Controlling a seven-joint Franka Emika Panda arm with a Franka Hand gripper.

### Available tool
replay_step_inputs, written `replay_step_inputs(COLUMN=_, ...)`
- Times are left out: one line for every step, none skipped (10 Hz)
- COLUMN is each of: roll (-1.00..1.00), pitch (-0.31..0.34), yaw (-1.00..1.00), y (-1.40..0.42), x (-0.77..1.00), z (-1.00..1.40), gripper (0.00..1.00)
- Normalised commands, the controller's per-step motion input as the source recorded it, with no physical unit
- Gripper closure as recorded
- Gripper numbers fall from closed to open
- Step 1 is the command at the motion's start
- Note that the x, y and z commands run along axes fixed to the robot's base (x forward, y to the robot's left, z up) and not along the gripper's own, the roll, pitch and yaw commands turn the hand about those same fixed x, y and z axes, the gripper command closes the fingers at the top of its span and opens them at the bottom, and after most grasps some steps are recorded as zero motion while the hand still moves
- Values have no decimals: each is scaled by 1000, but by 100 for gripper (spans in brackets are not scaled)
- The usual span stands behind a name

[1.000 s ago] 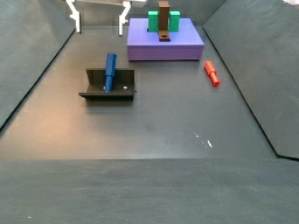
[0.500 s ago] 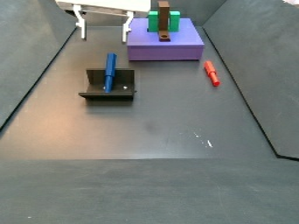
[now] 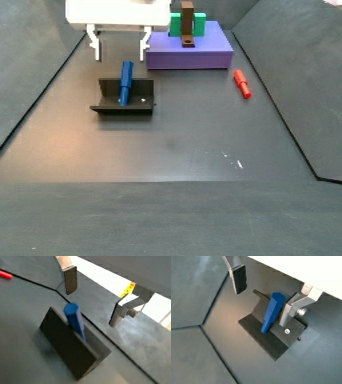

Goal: Pick up the blue object. Move up. Place the blue object on the fixture. Regrasp the blue object. Move to above the board. Insert the blue object.
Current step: Regrasp the blue object.

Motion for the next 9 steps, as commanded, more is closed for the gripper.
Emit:
replay_step_inputs(roll=-140, pitch=6, yaw=0, y=0, x=66, z=-274, gripper=0)
replay_step_inputs(roll=-209, pitch=0, yaw=0, y=0, x=0, z=-229, gripper=0)
replay_step_inputs(roll=-149, pitch=-26, yaw=0, y=0, x=0, z=-291, gripper=0)
replay_step_inputs(roll=-83, pitch=-37, yaw=23, y=0, x=0, z=-286, gripper=0)
replay_step_inputs(roll=0, pitch=0, yaw=0, y=0, x=-34, z=-260, gripper=0)
replay_step_inputs(roll=26, pitch=3, yaw=0, y=0, x=-23, z=-231, gripper=0)
replay_step_inputs(roll=0, pitch=0, yaw=0, y=0, x=0, z=-240, gripper=0)
replay_step_inputs(roll=0, pitch=0, yaw=0, y=0, x=0, z=-163, gripper=0)
replay_step_inputs(roll=0, pitch=11, yaw=0, y=0, x=0, z=-71, gripper=0)
